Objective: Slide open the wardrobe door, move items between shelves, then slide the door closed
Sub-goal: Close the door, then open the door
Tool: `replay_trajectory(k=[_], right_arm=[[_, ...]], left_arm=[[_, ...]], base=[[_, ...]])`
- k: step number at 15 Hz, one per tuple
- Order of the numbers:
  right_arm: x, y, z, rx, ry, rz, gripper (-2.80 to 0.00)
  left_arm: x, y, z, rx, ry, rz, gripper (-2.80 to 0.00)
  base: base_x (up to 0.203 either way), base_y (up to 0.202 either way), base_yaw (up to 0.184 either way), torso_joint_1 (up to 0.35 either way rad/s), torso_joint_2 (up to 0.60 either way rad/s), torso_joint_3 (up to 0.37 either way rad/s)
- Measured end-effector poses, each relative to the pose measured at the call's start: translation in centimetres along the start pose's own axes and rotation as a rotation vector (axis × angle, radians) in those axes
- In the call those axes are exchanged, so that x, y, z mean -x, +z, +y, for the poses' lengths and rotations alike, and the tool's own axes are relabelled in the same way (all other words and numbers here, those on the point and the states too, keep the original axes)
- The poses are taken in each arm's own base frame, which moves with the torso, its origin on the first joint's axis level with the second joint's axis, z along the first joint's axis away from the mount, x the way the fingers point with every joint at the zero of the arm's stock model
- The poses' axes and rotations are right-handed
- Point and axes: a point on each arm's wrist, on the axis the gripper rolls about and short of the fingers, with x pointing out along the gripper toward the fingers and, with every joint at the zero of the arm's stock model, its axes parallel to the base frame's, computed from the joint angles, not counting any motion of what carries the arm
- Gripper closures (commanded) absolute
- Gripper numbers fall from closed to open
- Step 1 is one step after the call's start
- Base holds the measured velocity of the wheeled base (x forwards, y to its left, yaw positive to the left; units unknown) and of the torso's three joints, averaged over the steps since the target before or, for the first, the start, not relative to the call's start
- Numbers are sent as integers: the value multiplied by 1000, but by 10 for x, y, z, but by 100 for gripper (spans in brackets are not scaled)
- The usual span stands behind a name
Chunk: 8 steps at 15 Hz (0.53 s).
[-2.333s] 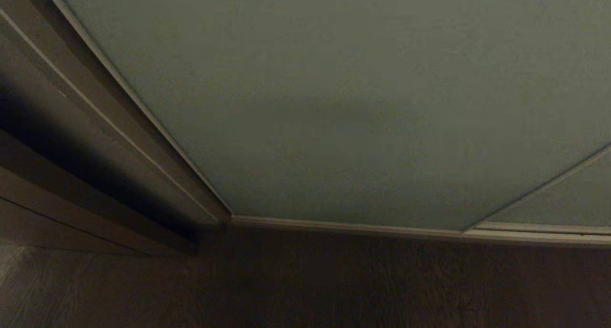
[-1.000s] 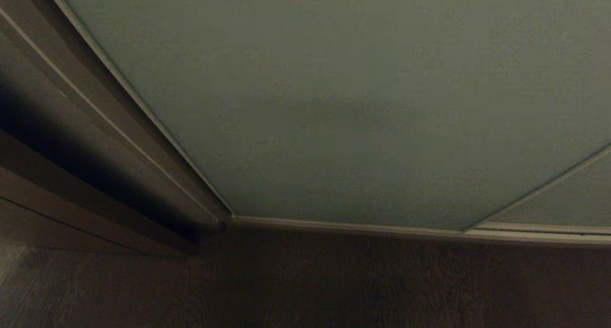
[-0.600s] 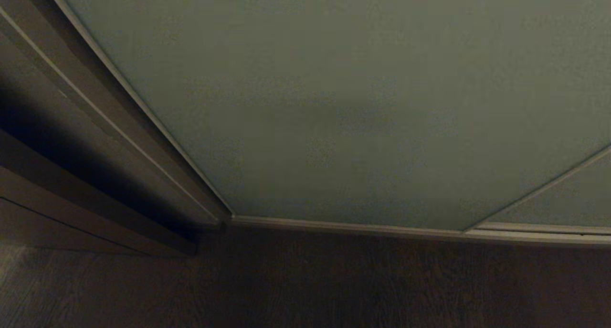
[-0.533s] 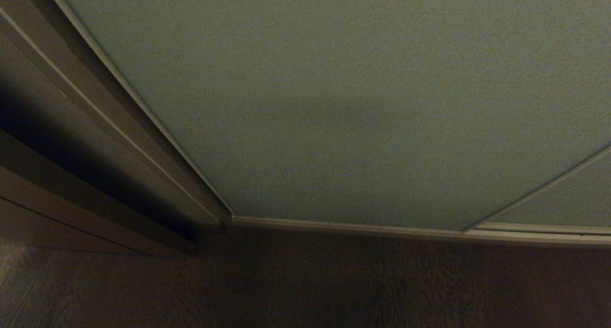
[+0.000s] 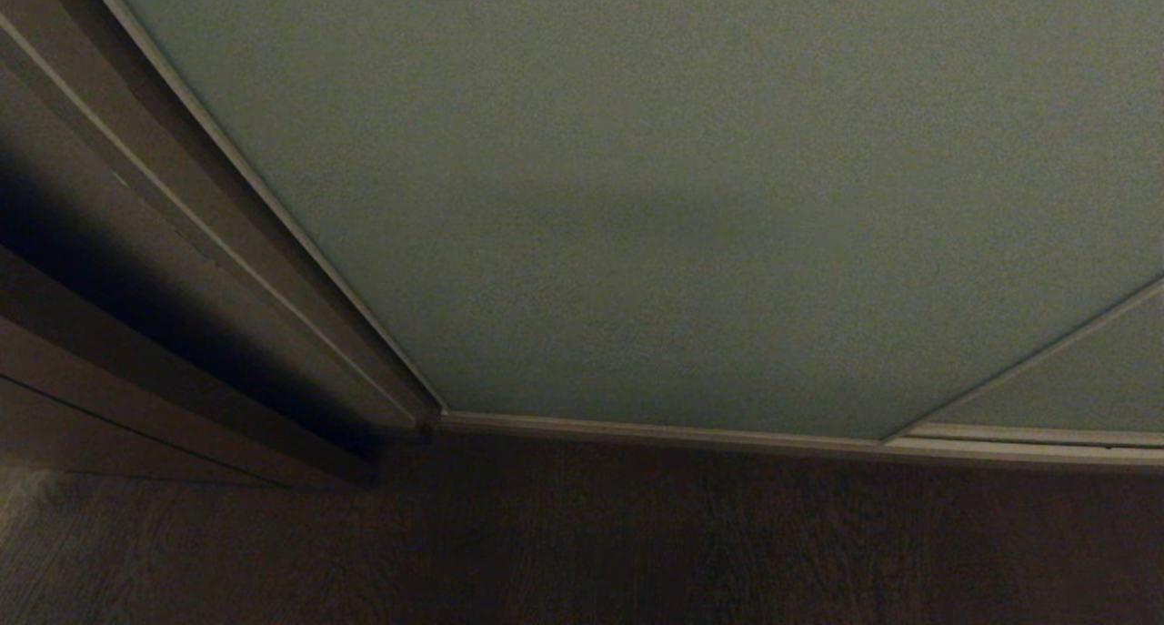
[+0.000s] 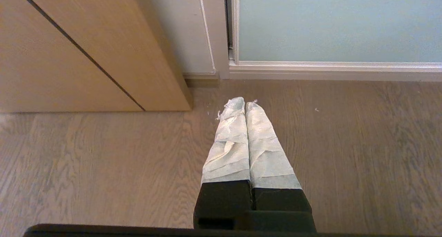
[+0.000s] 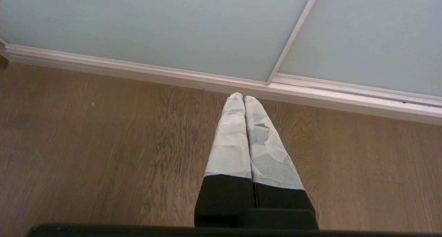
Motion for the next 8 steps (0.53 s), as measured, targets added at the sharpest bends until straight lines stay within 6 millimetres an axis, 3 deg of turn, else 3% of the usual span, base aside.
replay_trajectory(k=[8], right_arm=[[0, 0, 0, 0, 0, 0, 0]], left_arm=[[0, 0, 0, -9, -1, 0, 0]], base=[[0, 0, 0, 0, 0, 0]])
